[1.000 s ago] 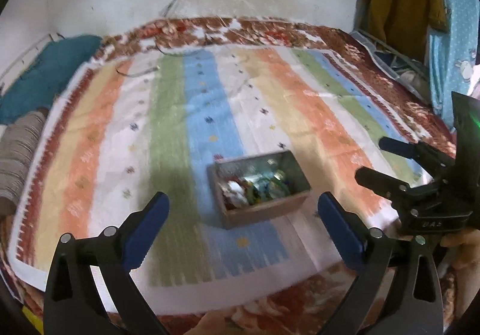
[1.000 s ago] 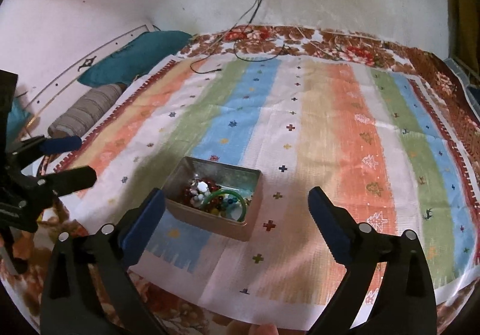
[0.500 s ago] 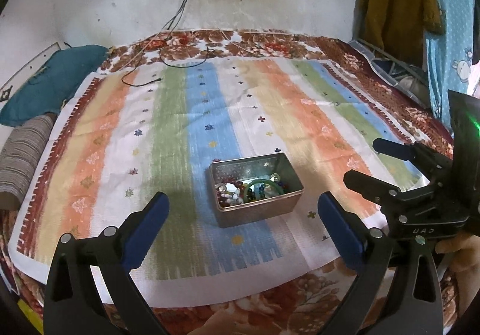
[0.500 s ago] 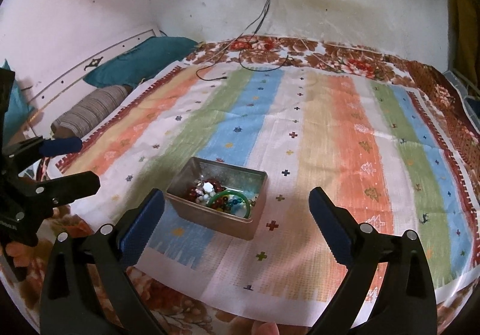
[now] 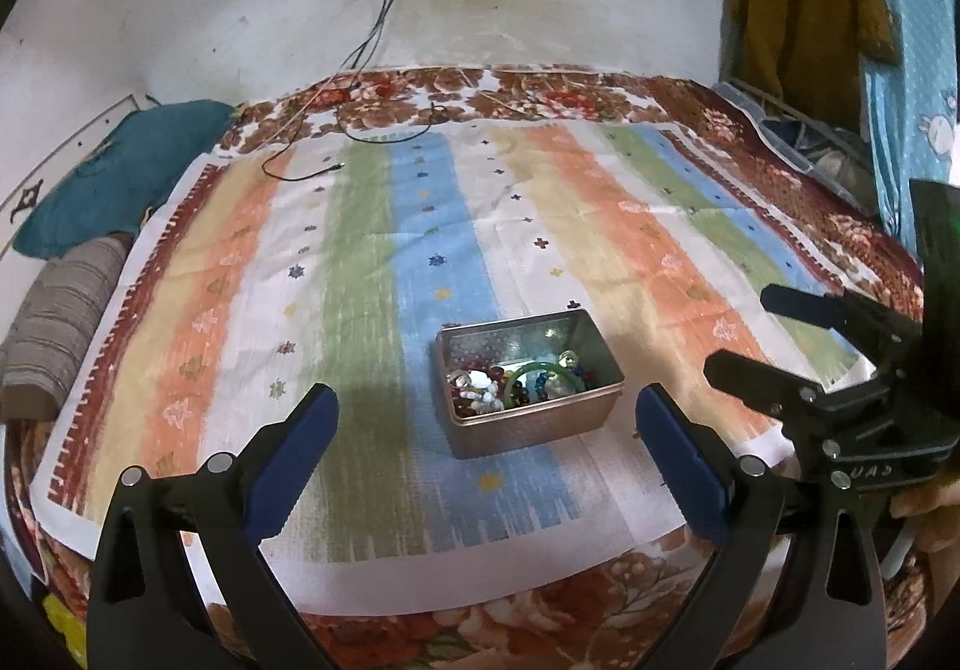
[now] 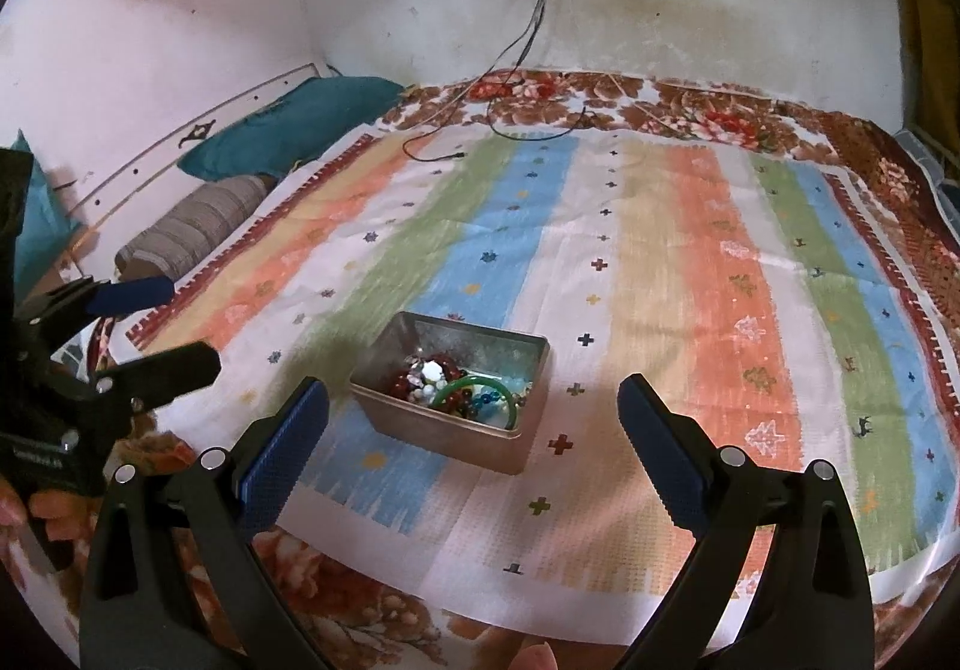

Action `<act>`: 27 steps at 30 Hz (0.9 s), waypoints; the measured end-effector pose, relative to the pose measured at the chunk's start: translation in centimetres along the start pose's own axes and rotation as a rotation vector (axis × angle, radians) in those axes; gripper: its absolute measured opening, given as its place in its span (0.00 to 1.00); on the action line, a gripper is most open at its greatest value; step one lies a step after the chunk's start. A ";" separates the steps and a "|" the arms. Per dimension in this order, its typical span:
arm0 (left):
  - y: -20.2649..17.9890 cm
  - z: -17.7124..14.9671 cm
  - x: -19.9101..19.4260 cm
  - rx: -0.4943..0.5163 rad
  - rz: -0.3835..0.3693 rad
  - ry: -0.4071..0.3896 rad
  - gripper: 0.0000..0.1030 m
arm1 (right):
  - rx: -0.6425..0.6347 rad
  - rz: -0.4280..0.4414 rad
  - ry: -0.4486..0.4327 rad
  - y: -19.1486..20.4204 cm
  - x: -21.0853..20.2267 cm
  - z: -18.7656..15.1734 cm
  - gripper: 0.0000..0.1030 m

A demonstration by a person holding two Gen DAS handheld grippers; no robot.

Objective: Organize jewelry

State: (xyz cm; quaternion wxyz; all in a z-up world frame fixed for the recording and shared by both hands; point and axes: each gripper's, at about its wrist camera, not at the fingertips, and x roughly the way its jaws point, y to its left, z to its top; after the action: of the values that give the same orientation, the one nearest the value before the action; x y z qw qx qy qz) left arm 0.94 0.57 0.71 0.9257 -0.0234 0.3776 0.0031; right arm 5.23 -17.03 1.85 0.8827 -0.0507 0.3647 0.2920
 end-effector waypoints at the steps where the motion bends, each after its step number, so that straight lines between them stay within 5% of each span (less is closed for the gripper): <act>1: 0.0 0.0 0.0 -0.004 0.001 0.001 0.95 | -0.001 0.002 0.005 0.0 0.1 0.0 0.95; 27: -0.4 0.0 -0.5 0.018 -0.017 -0.008 0.95 | -0.005 -0.026 0.055 0.3 1.3 -0.4 0.95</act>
State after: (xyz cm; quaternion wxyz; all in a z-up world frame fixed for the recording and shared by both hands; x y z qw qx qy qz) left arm 0.58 0.16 1.05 0.9274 -0.0184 0.3736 -0.0081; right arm 5.56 -16.23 0.71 0.8760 -0.0657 0.3872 0.2801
